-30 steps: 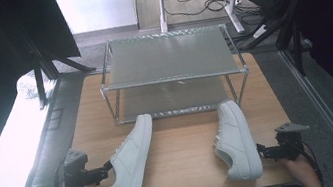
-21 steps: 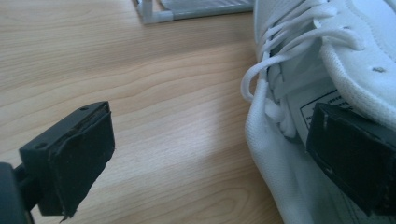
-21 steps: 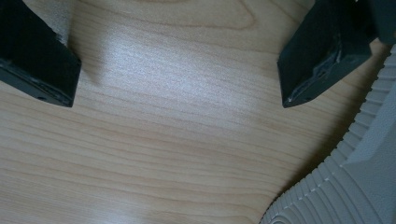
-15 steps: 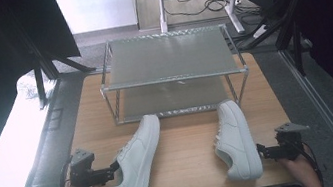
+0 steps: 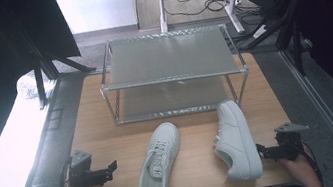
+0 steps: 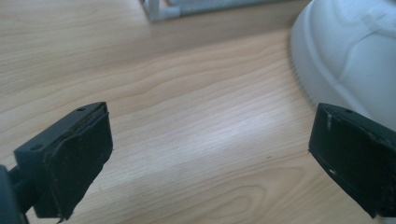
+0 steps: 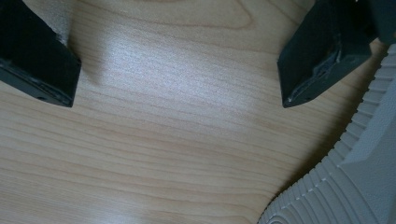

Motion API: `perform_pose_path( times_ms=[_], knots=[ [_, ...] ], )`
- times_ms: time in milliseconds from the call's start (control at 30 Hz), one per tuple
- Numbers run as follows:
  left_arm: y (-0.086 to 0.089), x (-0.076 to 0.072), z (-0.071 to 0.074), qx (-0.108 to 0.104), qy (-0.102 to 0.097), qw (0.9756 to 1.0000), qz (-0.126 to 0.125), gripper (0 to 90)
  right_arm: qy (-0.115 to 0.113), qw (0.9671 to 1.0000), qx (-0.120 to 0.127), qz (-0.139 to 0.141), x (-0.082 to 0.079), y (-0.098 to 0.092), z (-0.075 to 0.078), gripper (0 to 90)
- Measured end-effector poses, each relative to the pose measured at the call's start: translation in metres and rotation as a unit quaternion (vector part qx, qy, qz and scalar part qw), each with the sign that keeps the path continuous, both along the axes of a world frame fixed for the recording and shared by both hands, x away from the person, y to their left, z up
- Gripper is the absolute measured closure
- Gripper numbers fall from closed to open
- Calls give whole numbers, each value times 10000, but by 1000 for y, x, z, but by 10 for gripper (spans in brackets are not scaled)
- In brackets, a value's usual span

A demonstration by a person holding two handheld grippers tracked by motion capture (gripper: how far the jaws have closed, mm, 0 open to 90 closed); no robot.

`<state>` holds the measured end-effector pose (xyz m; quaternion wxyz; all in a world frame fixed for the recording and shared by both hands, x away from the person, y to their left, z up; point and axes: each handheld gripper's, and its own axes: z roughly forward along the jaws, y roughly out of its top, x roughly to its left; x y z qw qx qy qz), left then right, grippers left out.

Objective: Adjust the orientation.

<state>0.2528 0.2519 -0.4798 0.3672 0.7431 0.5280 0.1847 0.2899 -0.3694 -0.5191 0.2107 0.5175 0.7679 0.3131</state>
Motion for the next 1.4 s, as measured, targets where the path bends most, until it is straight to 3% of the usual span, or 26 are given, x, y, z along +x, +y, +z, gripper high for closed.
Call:
perform_pose_path(
  times_ms=[167, 267, 300, 367, 400, 433, 500, 567, 867, 1167, 1333, 1400],
  knots=[
    [-1, 7, -18, 263, 222, 9994, -8, 0, 1, 10000, 4, 2, 0, 0, 0, 0],
    [-3, 9, -24, 296, 324, 9990, -60, 0, 1, 10000, 4, 3, 0, 0, 0, 0],
    [-6, 11, -31, 329, 442, 9984, -128, 0, 1, 10000, 3, 2, 0, 0, 0, 0],
    [-8, 12, -34, 373, 487, 9980, -154, 0, 1, 10000, 3, 3, 0, 0, 0, 0],
    [-11, 14, -40, 502, 581, 9968, -236, 0, 2, 10000, 4, 3, 0, 0, 0, 0],
    [-13, 14, -41, 632, 543, 9962, -266, 0, 2, 10000, 6, 3, 0, 0, 0, 0],
    [-14, 14, -41, 698, 515, 9958, -294, 0, 2, 10000, 8, 2, 0, 0, 0, 0],
    [-15, 13, -43, 637, 396, 9968, -277, 0, 2, 10000, 7, 0, 0, 0, 0, 0],
    [-15, 13, -43, 653, 402, 9968, -242, 0, 7, 9997, 226, -86, -2, -4, 2, 10],
    [-16, 13, -43, 646, 406, 9969, -210, 0, -29, 9998, 205, -77, -9, -3, 16, 12],
    [-16, 12, -43, 645, 409, 9969, -180, 0, -26, 9999, 140, -91, -12, -4, 29, 11],
    [-16, 13, -43, 645, 408, 9969, -176, 0, -9, 9996, 237, -143, -13, -6, 40, 11]
  ],
)
